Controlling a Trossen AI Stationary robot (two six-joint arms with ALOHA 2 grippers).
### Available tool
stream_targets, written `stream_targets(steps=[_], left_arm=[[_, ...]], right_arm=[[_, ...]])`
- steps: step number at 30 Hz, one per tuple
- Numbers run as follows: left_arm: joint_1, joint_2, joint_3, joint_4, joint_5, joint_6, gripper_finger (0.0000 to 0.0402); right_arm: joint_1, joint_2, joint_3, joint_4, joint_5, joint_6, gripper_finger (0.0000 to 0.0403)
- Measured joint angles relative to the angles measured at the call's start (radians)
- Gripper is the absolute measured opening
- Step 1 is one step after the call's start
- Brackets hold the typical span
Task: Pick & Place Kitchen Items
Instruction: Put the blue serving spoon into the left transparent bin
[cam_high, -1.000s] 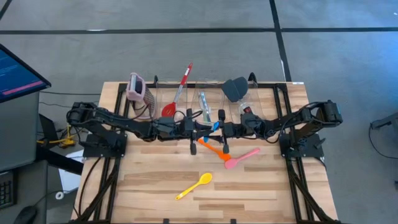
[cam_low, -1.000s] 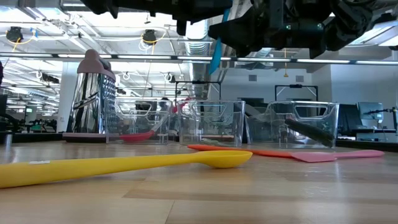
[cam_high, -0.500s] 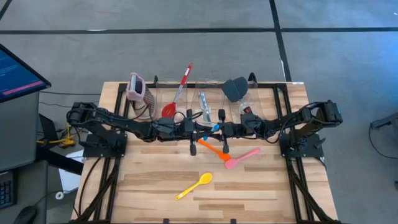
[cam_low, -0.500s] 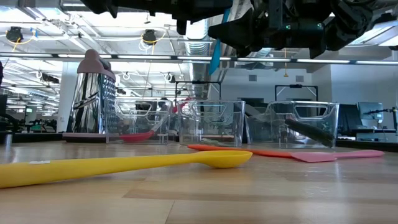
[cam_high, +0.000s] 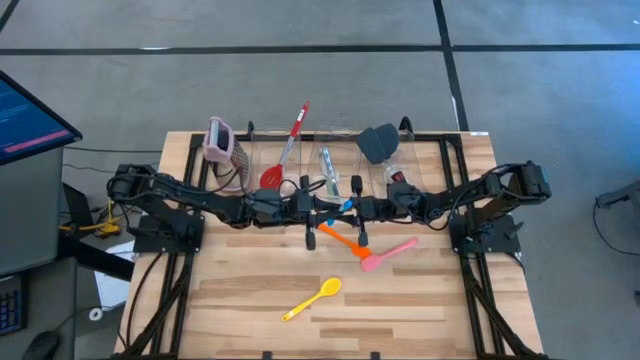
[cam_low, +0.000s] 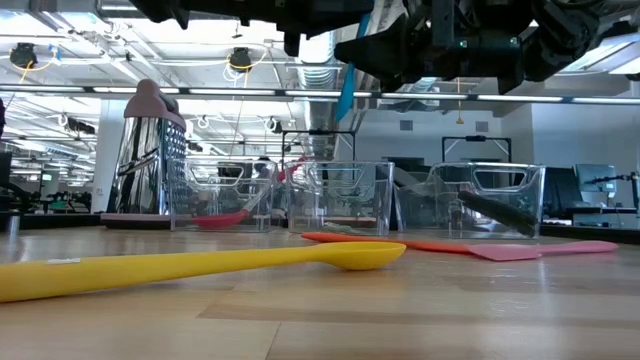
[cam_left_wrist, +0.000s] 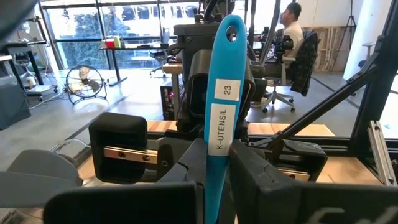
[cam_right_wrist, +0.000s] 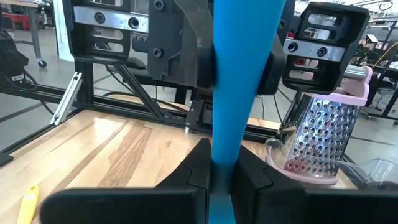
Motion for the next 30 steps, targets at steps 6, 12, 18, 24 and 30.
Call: stream_targets(steps=[6, 12, 18, 24, 30], left_arm=[[0.000, -0.010, 0.000, -0.004, 0.000, -0.009, 0.0057], [-0.001, -0.018, 0.003, 0.012, -0.040, -0.010, 0.0100], [-0.001, -0.018, 0.003, 0.007, -0.049, -0.007, 0.0130], [-0.001, -0.018, 0.003, 0.005, -0.050, -0.005, 0.0140], [-0.001, -0.018, 0.003, 0.003, -0.053, -0.004, 0.0139]], right_arm=[[0.000, 0.000, 0.002, -0.002, 0.002, -0.007, 0.0023], [-0.001, 0.001, 0.000, -0.020, 0.005, -0.007, 0.0023], [-0.001, 0.001, 0.000, -0.023, 0.004, -0.007, 0.0023], [-0.001, 0.001, 0.000, -0.023, 0.003, -0.006, 0.0023], [-0.001, 0.001, 0.000, -0.024, 0.000, -0.004, 0.0023]])
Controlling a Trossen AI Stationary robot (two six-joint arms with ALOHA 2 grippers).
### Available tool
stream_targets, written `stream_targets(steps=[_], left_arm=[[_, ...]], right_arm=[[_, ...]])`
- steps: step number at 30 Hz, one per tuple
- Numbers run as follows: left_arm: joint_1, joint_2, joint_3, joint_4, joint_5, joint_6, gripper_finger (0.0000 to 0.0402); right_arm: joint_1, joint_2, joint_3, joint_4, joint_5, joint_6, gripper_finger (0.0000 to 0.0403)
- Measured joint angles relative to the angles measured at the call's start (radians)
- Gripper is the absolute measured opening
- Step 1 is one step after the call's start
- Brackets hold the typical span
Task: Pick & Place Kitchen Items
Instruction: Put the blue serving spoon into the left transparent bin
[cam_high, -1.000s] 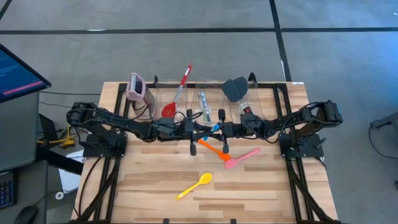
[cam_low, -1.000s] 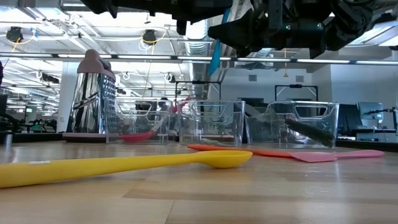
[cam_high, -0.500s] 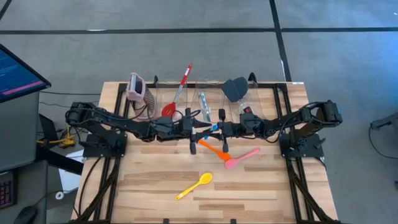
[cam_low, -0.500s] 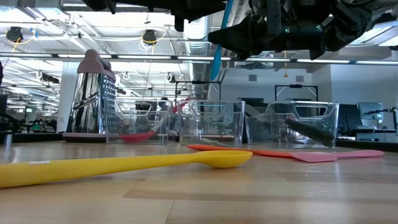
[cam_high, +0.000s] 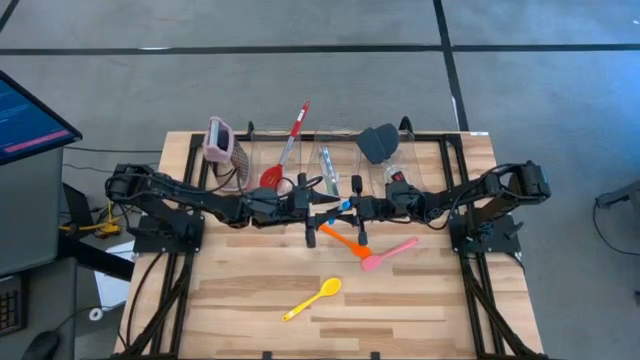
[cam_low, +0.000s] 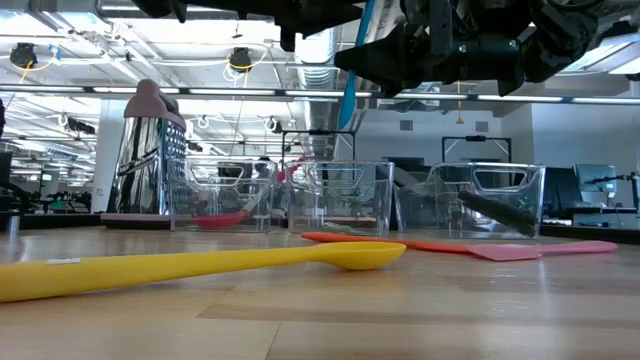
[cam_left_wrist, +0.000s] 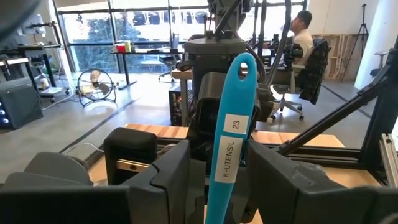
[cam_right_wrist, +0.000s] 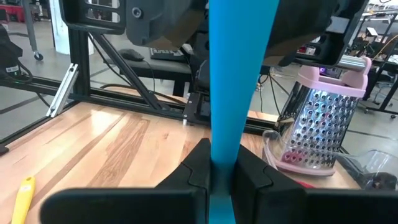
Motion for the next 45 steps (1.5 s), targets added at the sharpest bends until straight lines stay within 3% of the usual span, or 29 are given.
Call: stream_targets(steps=[8, 16, 23, 29, 39, 45], left_arm=[[0.001, 0.002, -0.002, -0.005, 0.050, -0.051, 0.0143], [0.002, 0.002, -0.002, -0.008, 0.069, -0.052, 0.0144], [0.001, 0.002, -0.002, -0.013, 0.075, -0.052, 0.0141], [0.001, 0.002, -0.002, -0.048, 0.093, -0.059, 0.0116], [0.001, 0.002, -0.002, -0.053, 0.094, -0.039, 0.0039], [0.001, 0.002, -0.002, -0.052, 0.094, -0.020, 0.0032]], right_arm=[[0.001, -0.006, 0.000, -0.027, -0.004, 0.000, 0.0023], [0.010, -0.011, 0.089, -0.256, -0.012, -0.026, 0.0023], [0.023, -0.011, 0.094, -0.251, -0.009, -0.029, 0.0023], [0.023, -0.011, 0.094, -0.243, 0.011, -0.018, 0.0023], [0.022, -0.011, 0.094, -0.243, 0.011, -0.007, 0.0023], [0.022, -0.011, 0.094, -0.239, 0.011, -0.010, 0.0023]])
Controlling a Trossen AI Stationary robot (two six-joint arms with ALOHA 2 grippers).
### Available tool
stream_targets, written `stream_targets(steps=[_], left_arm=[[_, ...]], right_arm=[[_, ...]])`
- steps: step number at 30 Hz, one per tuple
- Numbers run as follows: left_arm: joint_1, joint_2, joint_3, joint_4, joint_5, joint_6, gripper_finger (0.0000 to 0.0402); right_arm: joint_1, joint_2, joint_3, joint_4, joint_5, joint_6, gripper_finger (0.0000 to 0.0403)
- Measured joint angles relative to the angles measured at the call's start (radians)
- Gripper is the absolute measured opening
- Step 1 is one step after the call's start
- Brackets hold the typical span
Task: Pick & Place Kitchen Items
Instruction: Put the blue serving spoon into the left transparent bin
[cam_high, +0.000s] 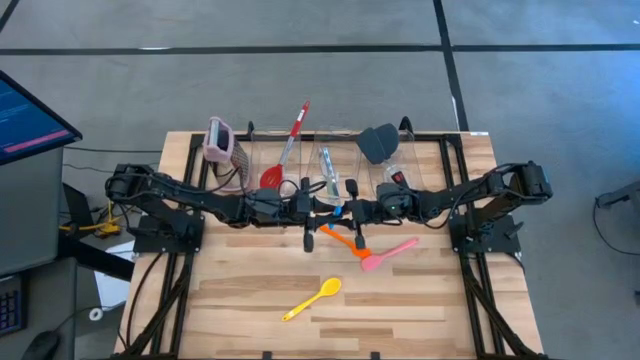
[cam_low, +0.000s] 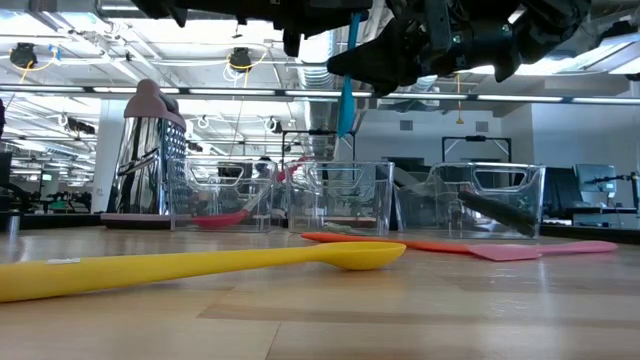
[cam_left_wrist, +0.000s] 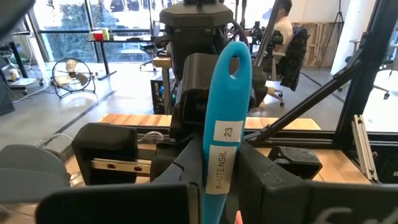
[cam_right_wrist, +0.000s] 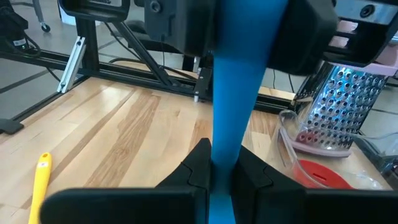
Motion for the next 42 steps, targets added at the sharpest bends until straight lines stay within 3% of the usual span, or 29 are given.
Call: stream_targets(steps=[3, 11, 19, 23, 27, 30, 34, 42], left_arm=[[0.000, 0.000, 0.000, 0.002, -0.004, -0.002, 0.0027], [0.017, 0.000, 0.000, -0.007, -0.011, -0.006, 0.0021], [0.048, -0.004, 0.000, -0.049, -0.010, 0.019, 0.0020], [0.070, -0.053, -0.001, -0.070, -0.021, 0.056, 0.0020], [0.107, -0.144, 0.000, -0.194, -0.081, 0.057, 0.0020], [0.140, -0.221, 0.000, -0.326, -0.155, 0.055, 0.0020], [0.200, -0.305, 0.000, -0.469, -0.215, -0.006, 0.0020], [0.341, -0.351, 0.000, -0.605, -0.274, -0.066, 0.0020]], right_arm=[[0.000, 0.000, 0.000, 0.001, 0.000, -0.004, 0.0041], [0.000, -0.003, 0.002, -0.010, 0.005, -0.012, 0.0138], [-0.002, -0.169, 0.002, -0.275, 0.008, -0.009, 0.0184], [0.026, -0.256, -0.007, -0.381, 0.020, 0.011, 0.0153], [0.075, -0.296, -0.029, -0.395, 0.108, -0.055, 0.0070], [0.104, -0.315, -0.043, -0.355, 0.115, -0.116, 0.0012], [0.107, -0.336, -0.075, -0.279, 0.116, -0.120, 0.0012], [0.069, -0.375, -0.187, -0.078, 0.266, -0.145, 0.0002]])
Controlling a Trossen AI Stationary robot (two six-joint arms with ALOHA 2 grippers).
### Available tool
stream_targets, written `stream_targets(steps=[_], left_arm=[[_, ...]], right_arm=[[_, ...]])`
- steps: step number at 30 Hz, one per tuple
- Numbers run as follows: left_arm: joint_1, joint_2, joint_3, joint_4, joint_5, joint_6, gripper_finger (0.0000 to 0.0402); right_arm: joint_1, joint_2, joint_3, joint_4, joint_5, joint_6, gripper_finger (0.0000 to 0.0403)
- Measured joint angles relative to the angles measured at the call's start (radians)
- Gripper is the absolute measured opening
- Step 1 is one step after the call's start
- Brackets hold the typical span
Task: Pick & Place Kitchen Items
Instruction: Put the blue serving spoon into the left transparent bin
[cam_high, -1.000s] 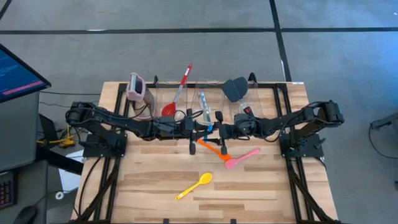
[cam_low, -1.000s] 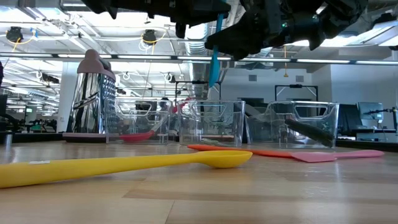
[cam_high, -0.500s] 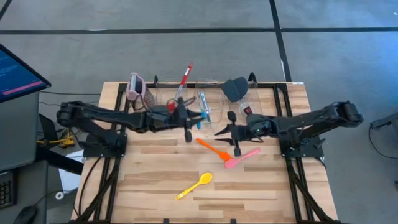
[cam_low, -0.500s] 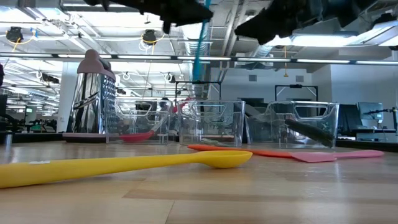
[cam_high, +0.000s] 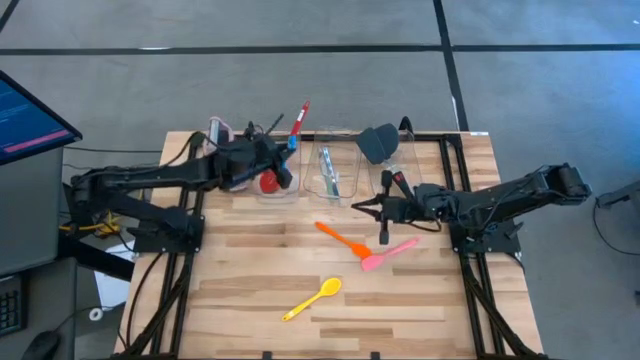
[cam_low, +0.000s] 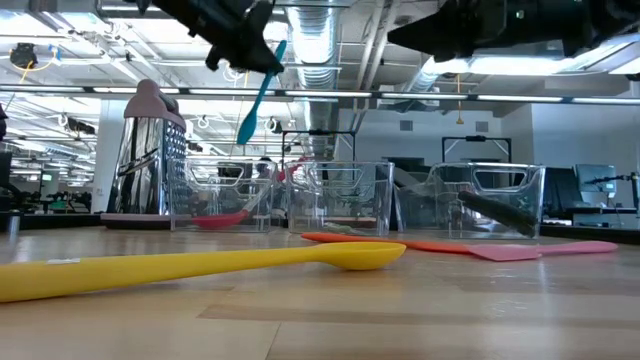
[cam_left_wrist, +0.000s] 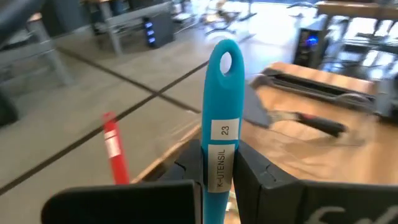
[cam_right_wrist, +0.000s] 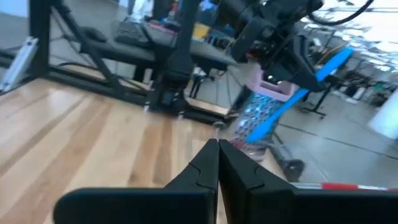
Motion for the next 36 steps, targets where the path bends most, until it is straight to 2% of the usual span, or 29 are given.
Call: stream_targets(steps=[6, 13, 18, 26, 36], left_arm=[[0.131, 0.033, 0.000, -0.038, -0.003, -0.115, 0.0020], [0.254, 0.119, 0.000, -0.092, -0.002, -0.199, 0.0020], [0.314, 0.206, 0.000, -0.088, 0.057, -0.263, 0.0020], [0.365, 0.327, 0.000, -0.087, 0.064, -0.321, 0.0020], [0.390, 0.350, 0.000, -0.083, 0.070, -0.354, 0.0020]], right_arm=[[-0.025, -0.021, -0.035, 0.043, 0.013, -0.026, 0.0001], [0.005, -0.016, -0.037, 0.038, 0.034, -0.081, 0.0001], [0.005, -0.026, -0.037, 0.038, 0.056, -0.080, 0.0000], [0.006, -0.026, -0.037, 0.031, 0.055, -0.080, 0.0000], [0.006, -0.026, -0.037, 0.030, 0.052, -0.080, 0.0000]])
